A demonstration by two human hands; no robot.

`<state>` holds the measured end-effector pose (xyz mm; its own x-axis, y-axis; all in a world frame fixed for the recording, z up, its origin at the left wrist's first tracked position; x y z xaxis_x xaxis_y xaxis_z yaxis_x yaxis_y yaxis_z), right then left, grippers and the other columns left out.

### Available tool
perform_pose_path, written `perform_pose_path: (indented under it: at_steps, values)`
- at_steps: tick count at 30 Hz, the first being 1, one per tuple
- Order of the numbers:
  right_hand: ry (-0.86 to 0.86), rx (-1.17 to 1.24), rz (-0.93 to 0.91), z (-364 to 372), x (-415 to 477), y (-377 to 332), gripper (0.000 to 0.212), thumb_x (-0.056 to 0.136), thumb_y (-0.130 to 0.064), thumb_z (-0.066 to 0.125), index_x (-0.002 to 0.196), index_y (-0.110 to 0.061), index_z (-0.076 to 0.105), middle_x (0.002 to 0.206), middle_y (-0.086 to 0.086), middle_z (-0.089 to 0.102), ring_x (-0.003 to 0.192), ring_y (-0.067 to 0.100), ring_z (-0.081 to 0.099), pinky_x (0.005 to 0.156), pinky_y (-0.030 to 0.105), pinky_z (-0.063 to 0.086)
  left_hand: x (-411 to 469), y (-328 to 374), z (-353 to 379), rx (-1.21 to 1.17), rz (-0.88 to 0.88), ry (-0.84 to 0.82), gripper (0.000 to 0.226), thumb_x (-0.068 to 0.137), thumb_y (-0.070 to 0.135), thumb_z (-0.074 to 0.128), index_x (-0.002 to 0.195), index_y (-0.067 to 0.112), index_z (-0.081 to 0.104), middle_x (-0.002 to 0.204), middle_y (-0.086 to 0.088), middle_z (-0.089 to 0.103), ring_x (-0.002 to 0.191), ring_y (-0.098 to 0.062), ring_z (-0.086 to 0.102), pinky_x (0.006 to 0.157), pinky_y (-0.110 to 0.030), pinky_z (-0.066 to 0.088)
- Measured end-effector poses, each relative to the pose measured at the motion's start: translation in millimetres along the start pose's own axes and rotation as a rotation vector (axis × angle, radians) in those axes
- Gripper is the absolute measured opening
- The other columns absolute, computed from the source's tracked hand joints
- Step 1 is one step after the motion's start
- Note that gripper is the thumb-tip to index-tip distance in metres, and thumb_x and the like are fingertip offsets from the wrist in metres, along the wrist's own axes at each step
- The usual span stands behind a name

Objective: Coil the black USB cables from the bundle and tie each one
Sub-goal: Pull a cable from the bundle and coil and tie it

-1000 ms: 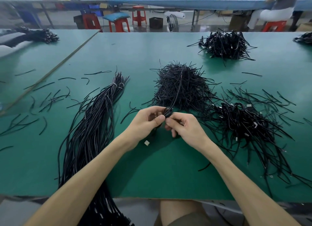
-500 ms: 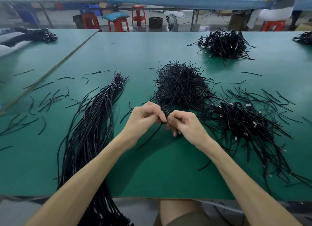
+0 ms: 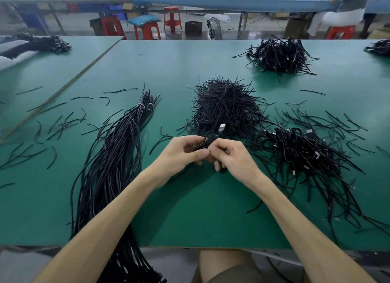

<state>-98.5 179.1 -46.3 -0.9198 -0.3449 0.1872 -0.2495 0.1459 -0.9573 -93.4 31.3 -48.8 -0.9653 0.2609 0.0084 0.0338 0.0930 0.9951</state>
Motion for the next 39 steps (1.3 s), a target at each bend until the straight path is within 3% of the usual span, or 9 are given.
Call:
perform_pose_path:
  at_steps: [4, 8, 13, 19, 23, 28, 32, 36, 39]
  values:
    - [0.001, 0.05, 0.018, 0, 0, 0, 0.02, 0.1, -0.002, 0.057, 0.083, -0.002, 0.067, 0.072, 0.001, 0.067, 0.049, 0.011, 0.054, 0.052, 0.013, 0.04, -2, 11, -5, 0.022, 0.105, 0.034, 0.032, 0.088, -0.007, 0.071, 0.114, 0.012, 0.073, 0.107, -0.005, 0.075, 0.101, -0.014, 0.067, 0.091, -0.025, 0.052]
    - [-0.054, 0.062, 0.032, 5, 0, -1, 0.02, 0.099, 0.004, 0.057, 0.082, -0.002, 0.066, 0.072, 0.004, 0.066, 0.053, 0.004, 0.059, 0.051, 0.016, 0.043, -4, 15, -7, 0.053, 0.126, 0.055, 0.042, 0.084, -0.022, 0.061, 0.088, 0.016, 0.076, 0.101, -0.005, 0.067, 0.096, -0.014, 0.065, 0.091, -0.028, 0.05]
    - [-0.121, -0.054, 0.009, 8, -1, -4, 0.02, 0.1, -0.005, 0.06, 0.083, -0.009, 0.069, 0.071, -0.003, 0.068, 0.054, 0.011, 0.053, 0.057, 0.023, 0.045, -8, 30, -5, 0.439, 0.305, 0.191, 0.058, 0.083, -0.02, 0.061, 0.064, 0.033, 0.073, 0.116, 0.008, 0.063, 0.121, -0.017, 0.052, 0.108, -0.023, 0.033]
    - [-0.079, -0.012, 0.006, 6, -3, -8, 0.021, 0.101, -0.002, 0.058, 0.082, -0.003, 0.067, 0.071, 0.0, 0.066, 0.055, 0.006, 0.056, 0.056, 0.021, 0.046, -17, 37, -11, 0.582, 0.346, 0.379, 0.036, 0.089, -0.008, 0.064, 0.079, 0.025, 0.074, 0.115, 0.003, 0.057, 0.114, -0.016, 0.044, 0.099, -0.007, 0.027]
    - [-0.043, -0.01, 0.021, 3, -2, -4, 0.022, 0.101, -0.001, 0.056, 0.082, 0.007, 0.063, 0.067, -0.003, 0.06, 0.054, 0.015, 0.052, 0.056, 0.022, 0.045, -10, 25, -23, 0.304, 0.186, 0.385, 0.006, 0.097, 0.016, 0.064, 0.094, 0.02, 0.062, 0.088, 0.004, 0.062, 0.077, -0.009, 0.056, 0.072, -0.02, 0.043]
    - [-0.04, -0.033, 0.019, 4, -2, -5, 0.023, 0.101, -0.005, 0.058, 0.079, -0.002, 0.064, 0.063, -0.009, 0.061, 0.053, 0.015, 0.051, 0.055, 0.021, 0.043, -5, 8, -7, 0.393, 0.079, 0.222, 0.045, 0.087, 0.066, 0.06, 0.094, 0.022, 0.057, 0.069, 0.012, 0.063, 0.054, -0.009, 0.057, 0.056, -0.024, 0.047]
    - [-0.018, -0.042, 0.008, 2, -2, -5, 0.023, 0.102, -0.011, 0.059, 0.084, 0.001, 0.066, 0.071, 0.008, 0.064, 0.053, 0.019, 0.053, 0.055, 0.021, 0.042, -1, 0, -11, 0.161, 0.011, 0.182, 0.047, 0.085, 0.049, 0.078, 0.109, 0.018, 0.052, 0.088, 0.002, 0.066, 0.051, -0.01, 0.059, 0.045, -0.022, 0.044]
    - [-0.002, -0.048, 0.006, -1, -1, -4, 0.022, 0.102, -0.014, 0.06, 0.088, 0.0, 0.069, 0.072, 0.011, 0.064, 0.053, 0.018, 0.055, 0.054, 0.018, 0.041, 0, 2, -4, 0.095, -0.012, 0.072, 0.051, 0.08, 0.041, 0.083, 0.123, 0.019, 0.065, 0.09, 0.007, 0.074, 0.07, -0.006, 0.064, 0.055, -0.021, 0.047]
    - [-0.001, -0.035, 0.013, -2, 0, -2, 0.021, 0.102, -0.007, 0.057, 0.085, 0.001, 0.066, 0.072, 0.008, 0.063, 0.051, 0.017, 0.054, 0.053, 0.015, 0.04, -1, 4, -4, 0.05, 0.013, 0.017, 0.034, 0.087, 0.027, 0.08, 0.12, 0.02, 0.073, 0.104, -0.006, 0.078, 0.084, -0.01, 0.067, 0.063, -0.019, 0.048]
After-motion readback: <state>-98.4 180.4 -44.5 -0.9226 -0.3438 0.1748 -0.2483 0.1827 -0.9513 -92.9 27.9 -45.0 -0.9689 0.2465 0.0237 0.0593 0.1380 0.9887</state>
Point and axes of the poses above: each hand's wrist, its own x-axis towards the middle knuckle, its own z-axis out of the palm, y = z × x, the point moved 7 cm from there along x, towards the middle knuckle
